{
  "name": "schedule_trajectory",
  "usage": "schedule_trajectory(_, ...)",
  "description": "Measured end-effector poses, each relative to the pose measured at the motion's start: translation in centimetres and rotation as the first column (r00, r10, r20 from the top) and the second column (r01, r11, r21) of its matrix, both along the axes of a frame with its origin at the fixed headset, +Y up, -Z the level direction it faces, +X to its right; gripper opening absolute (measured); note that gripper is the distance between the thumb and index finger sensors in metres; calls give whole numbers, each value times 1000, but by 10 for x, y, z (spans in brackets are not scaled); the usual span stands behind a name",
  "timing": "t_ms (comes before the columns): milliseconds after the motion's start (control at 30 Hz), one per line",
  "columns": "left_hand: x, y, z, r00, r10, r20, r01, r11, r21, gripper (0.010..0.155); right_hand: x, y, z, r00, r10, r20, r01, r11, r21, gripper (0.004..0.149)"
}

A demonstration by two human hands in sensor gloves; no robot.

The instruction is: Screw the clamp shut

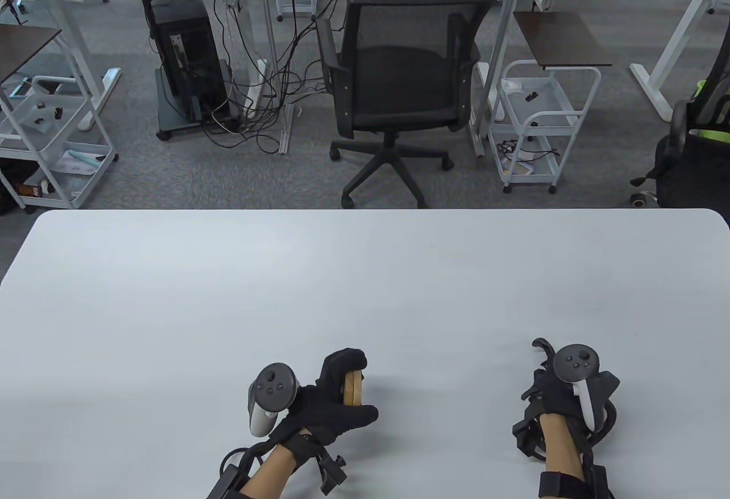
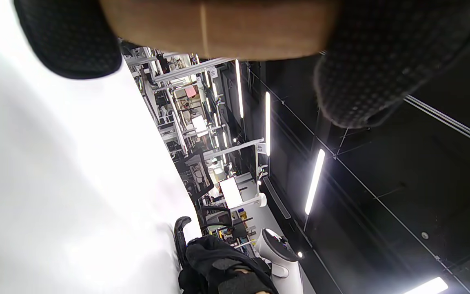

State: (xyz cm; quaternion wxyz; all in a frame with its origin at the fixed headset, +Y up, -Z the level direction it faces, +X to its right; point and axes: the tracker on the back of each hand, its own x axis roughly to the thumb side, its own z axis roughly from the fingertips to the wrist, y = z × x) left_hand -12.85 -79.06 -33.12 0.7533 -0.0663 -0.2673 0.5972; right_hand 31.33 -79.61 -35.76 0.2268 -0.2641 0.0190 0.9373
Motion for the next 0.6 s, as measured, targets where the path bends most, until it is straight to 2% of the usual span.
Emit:
schedule_trajectory(67,-1,0,0,1000,5,-4,-5,1000,-1,96,-1,3,-1,998,16,-53,-16,1000,-7,51)
schedule_trajectory(200,-2,1,1,1000,4,-4,-4,1000,6,95,-9,2,-3,996,39,-77,-42,998,-40,50)
schedule_trajectory(400,-4,2,1,1000,10,-9,-10,1000,8,95,-5,0,-1,999,-8,-54,0,989,-148,52)
schedule_trajectory(467,-4,2,1,1000,11,-12,-11,1000,7,95,-2,-2,0,997,-76,-20,74,993,-97,54)
schedule_trajectory(600,-4,2,1,1000,7,-13,-7,1000,7,95,6,-5,4,963,-267,25,264,961,80,56)
